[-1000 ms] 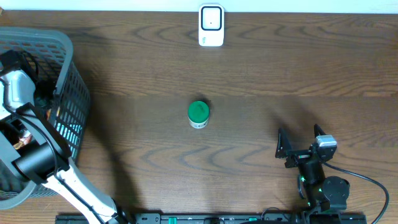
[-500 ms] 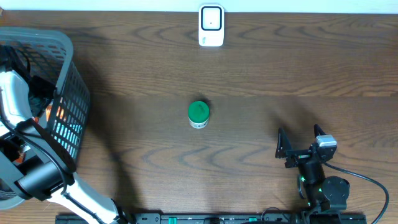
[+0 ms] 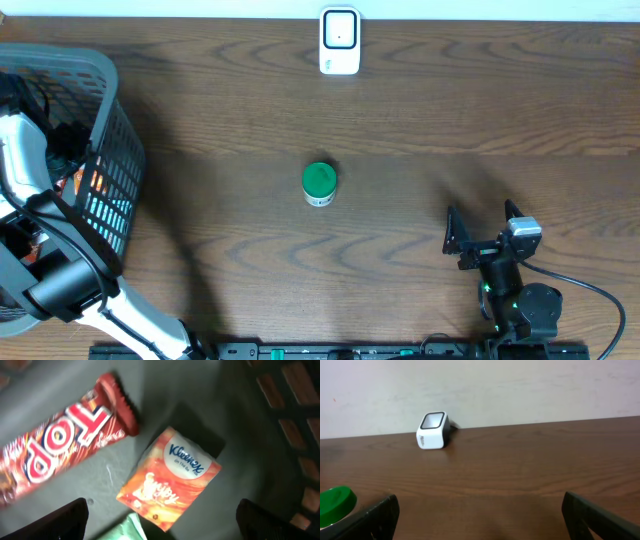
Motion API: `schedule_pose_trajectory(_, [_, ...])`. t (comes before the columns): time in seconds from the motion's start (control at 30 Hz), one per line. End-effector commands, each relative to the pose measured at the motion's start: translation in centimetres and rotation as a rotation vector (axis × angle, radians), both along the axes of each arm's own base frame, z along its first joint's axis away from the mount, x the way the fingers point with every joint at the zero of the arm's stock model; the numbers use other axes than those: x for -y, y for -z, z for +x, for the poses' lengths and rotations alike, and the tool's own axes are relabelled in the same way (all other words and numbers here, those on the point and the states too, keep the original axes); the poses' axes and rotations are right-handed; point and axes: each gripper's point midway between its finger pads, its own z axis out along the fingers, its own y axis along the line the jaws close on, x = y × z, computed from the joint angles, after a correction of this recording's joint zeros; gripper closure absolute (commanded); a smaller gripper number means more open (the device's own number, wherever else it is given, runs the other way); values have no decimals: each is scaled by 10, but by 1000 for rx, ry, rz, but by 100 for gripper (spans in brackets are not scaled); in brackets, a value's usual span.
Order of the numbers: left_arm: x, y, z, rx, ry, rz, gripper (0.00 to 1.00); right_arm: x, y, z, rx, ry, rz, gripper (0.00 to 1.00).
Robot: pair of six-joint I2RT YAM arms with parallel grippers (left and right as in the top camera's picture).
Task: Scan the item barcode
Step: 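Reach the left gripper into the basket and grasp the Kleenex pack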
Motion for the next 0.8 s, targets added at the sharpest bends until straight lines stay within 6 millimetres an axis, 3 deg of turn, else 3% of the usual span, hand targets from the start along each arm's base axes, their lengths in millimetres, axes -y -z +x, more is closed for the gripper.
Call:
schedule_pose_trajectory(0.0, [1,19,-3,-80,224,16,5,0,0,0,-1,1,10,1])
schedule_pose_trajectory(0.37, [10,62,-7,-141,256,-71,6,0,0,0,-1,1,10,1])
schedule_pose_trajectory(0.57, [26,79,-19,-177,261,-152,43,0,0,0,-1,1,10,1])
schedule_pose_trajectory(0.7, [25,64,-22,-178,254,-153,62,0,0,0,-1,1,10,1])
schedule_pose_trajectory(0.77, [19,45,-20,-158,231,-138,63,0,0,0,-1,1,10,1])
